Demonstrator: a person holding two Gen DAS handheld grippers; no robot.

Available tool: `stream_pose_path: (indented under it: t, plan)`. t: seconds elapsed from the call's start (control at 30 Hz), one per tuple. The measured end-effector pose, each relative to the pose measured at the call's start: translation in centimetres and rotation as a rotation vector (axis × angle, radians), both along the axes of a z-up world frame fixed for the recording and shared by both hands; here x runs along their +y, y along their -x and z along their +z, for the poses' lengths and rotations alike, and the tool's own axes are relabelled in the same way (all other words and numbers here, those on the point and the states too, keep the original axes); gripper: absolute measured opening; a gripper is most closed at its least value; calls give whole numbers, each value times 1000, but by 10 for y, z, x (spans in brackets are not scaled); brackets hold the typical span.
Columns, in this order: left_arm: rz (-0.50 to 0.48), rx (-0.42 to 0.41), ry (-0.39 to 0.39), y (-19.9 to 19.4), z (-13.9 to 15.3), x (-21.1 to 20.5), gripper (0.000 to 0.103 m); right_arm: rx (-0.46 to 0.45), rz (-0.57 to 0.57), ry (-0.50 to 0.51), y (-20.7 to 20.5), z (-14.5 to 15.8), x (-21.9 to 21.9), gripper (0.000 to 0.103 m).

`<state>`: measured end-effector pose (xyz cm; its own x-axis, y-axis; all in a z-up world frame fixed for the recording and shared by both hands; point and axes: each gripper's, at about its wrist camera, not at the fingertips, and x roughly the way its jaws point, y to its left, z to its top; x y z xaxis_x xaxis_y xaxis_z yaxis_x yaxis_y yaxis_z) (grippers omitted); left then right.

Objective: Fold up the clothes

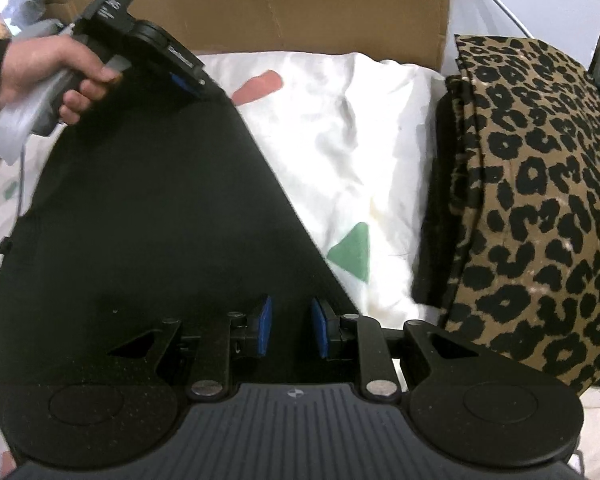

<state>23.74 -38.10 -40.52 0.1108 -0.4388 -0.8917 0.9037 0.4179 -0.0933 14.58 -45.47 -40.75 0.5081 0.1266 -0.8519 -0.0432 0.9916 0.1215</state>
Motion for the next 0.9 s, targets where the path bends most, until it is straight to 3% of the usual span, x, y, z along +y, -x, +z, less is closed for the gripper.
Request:
stream_pose_path:
  t: [0.23, 0.5, 0.7, 0.9]
  plan:
    - [26, -30, 16, -9, 30, 14, 26, 2, -41, 18, 7, -5, -7, 26]
    - [47, -104, -55, -49, 56, 61, 26, 9, -37, 31, 23, -4, -11, 26]
    - [89, -123, -103, -82, 52, 93, 23, 20, 4, 52, 30, -6, -10, 25]
    - [114, -150, -145, -101, 33, 96, 24, 28, 29, 57, 32, -6, -10, 25]
